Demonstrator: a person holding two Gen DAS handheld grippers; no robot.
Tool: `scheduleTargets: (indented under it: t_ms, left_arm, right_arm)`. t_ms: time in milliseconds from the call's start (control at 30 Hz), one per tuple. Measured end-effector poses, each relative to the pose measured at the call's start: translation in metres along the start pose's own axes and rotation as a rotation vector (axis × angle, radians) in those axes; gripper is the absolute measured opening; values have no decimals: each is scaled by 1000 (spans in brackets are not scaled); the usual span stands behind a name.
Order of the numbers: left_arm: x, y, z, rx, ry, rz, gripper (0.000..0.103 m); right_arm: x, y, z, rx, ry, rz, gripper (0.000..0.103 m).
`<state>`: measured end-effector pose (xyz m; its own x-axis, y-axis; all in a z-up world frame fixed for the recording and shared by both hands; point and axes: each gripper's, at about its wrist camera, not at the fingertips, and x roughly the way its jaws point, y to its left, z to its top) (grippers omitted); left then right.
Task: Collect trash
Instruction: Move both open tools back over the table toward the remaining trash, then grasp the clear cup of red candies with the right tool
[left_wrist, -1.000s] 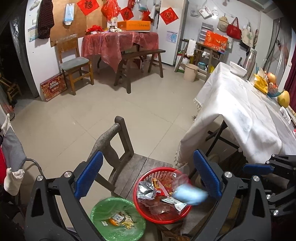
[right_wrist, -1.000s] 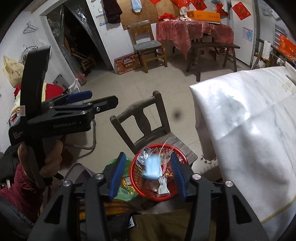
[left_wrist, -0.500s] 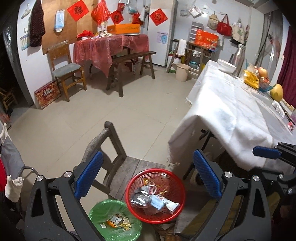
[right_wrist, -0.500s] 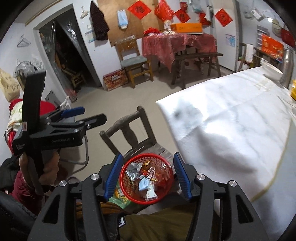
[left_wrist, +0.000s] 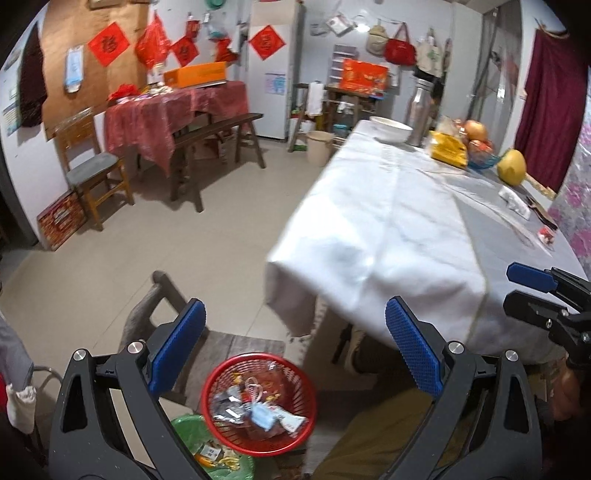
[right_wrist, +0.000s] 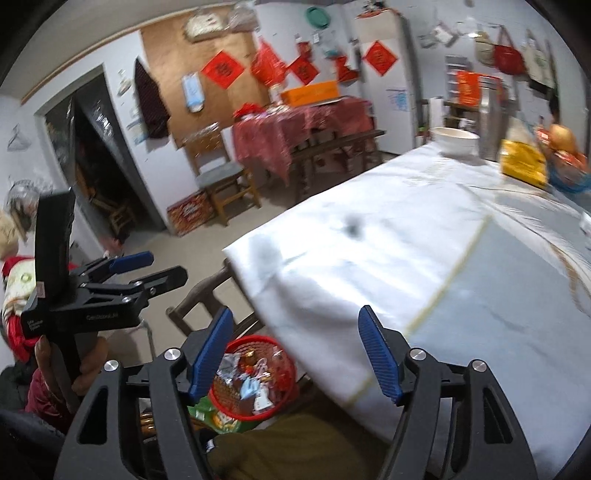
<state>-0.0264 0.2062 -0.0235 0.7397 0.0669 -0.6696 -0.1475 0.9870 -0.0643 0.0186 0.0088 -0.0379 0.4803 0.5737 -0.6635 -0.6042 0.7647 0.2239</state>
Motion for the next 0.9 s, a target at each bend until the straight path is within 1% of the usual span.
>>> scheduleTargets:
  t_ms: [100,300,400,467,567,700,900]
  left_arm:
    - [5,-23,7,37,0,-23,94]
    - [23,-76,28,95,6,-93,96]
    - [34,-103,39,122,14,-137,96]
    - [43,-121,46,143,21,-162,96]
    - [62,-152,58,180,45,-200,96]
    - [82,-183,67,215,74,-238,96]
    - [113,-225,81,256,113,-276,96]
  right_arm:
    - [-11,-26,-1,41,-29,-37,74]
    - [-37,-90,-5,150,-86,-141,76]
    - [-50,-124,-5,203,-114,-218,78]
    - [-57,-145,-8,235,-128,-253,80]
    - [-69,-180,-11,293,-153,-332,81]
    - [-82,-229,-16,374,-162,-426,82]
    - [-93,-292,-18,458,-160,-498,82]
